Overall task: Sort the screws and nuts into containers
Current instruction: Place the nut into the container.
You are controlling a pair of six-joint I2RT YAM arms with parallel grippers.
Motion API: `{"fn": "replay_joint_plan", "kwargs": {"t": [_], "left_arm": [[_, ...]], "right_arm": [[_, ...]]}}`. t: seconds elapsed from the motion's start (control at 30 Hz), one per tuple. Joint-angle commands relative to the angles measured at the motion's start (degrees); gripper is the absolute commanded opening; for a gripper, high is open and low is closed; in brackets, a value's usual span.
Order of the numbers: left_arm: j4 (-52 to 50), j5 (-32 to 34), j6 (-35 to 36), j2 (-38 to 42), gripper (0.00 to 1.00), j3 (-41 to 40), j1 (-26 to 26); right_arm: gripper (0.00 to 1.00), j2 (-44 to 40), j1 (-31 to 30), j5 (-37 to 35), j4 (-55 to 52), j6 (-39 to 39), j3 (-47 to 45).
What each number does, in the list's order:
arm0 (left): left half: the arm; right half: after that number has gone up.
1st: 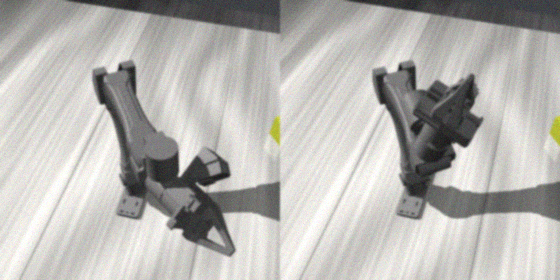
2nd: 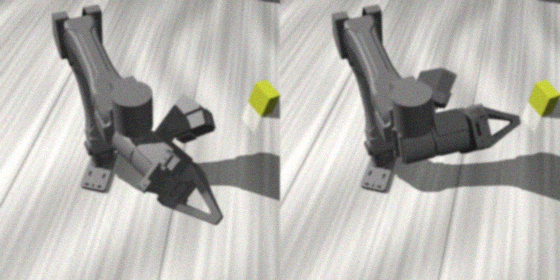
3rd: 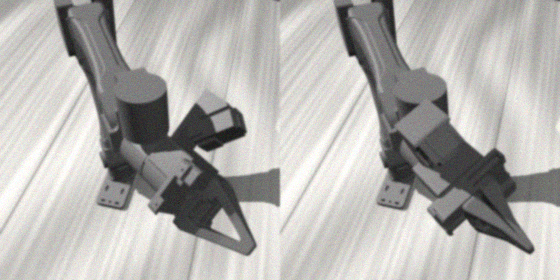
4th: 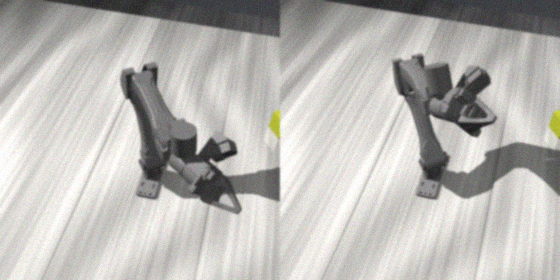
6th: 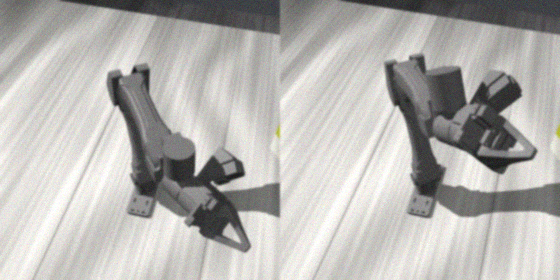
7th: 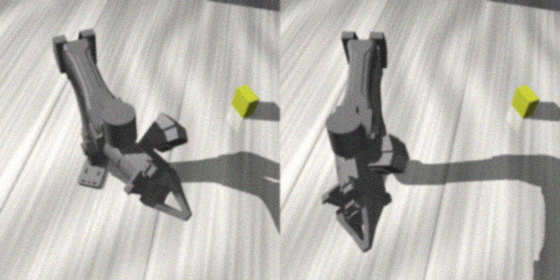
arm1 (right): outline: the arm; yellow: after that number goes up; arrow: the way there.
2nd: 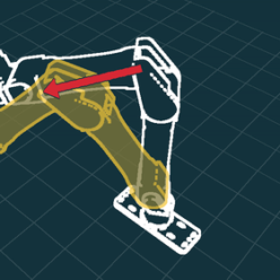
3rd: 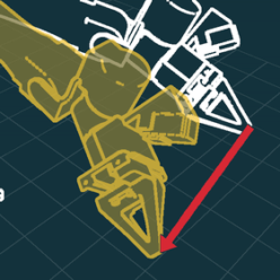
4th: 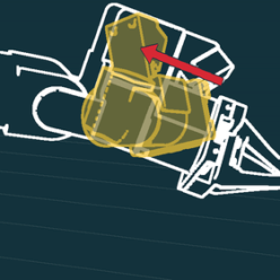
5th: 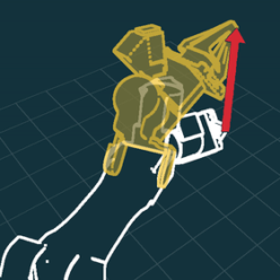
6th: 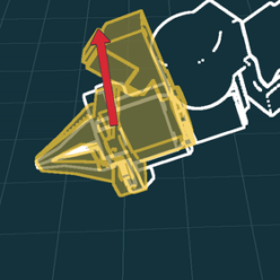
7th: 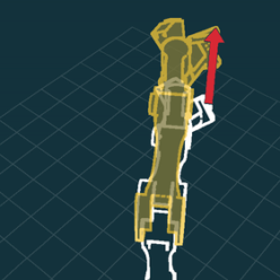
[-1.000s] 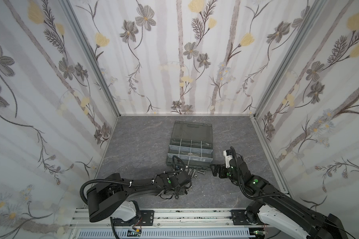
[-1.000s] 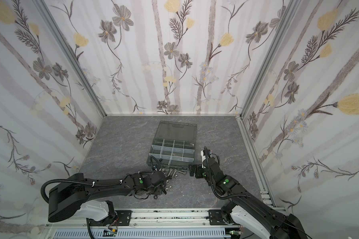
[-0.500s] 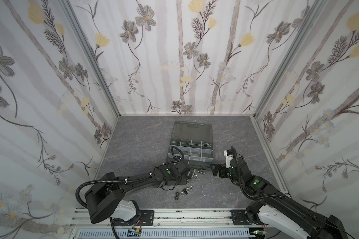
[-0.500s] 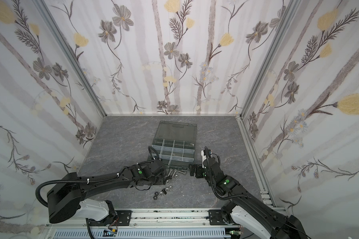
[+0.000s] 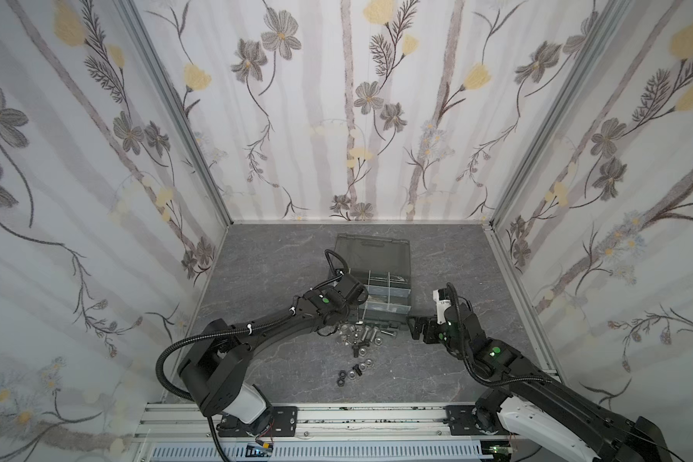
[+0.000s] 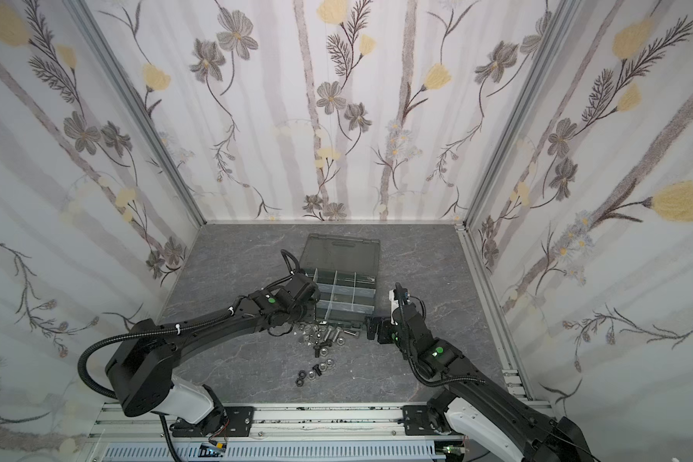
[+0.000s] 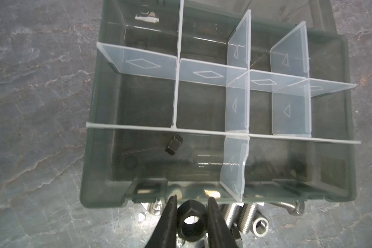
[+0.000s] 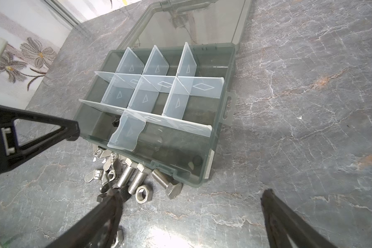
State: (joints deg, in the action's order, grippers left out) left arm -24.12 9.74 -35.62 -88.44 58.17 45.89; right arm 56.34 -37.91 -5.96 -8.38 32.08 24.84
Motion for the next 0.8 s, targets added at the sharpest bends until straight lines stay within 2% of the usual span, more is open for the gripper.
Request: {"fn": "replay_joint_plan", "kwargs": {"t": [0.0, 0.2, 0.37, 0.47, 0.77], "left_arm": [[0.3, 1.2, 3.0, -2.0, 0.23, 1.3, -0.6], [1.5, 1.5, 3.4, -4.1, 0.24, 2.0, -2.0], [2.0, 1.2, 3.3, -5.1, 0.35, 2.1, -2.0], [2.3, 1.6, 2.7, -4.6, 0.39, 1.6, -2.0], [2.7, 2.0, 2.3, -3.2, 0.4, 0.8, -2.1]], "right_arm": [[1.0, 0.0, -0.1, -0.7, -0.3, 0.7, 0.6], [1.0, 0.0, -0.1, -0.9, -0.4, 0.8, 0.6], [1.0, 0.0, -0.1, -0.8, -0.4, 0.8, 0.7], [1.0, -0.2, -0.1, -0.9, -0.5, 0.8, 0.8], [1.0, 0.1, -0.1, -0.8, -0.5, 0.8, 0.8]]}}
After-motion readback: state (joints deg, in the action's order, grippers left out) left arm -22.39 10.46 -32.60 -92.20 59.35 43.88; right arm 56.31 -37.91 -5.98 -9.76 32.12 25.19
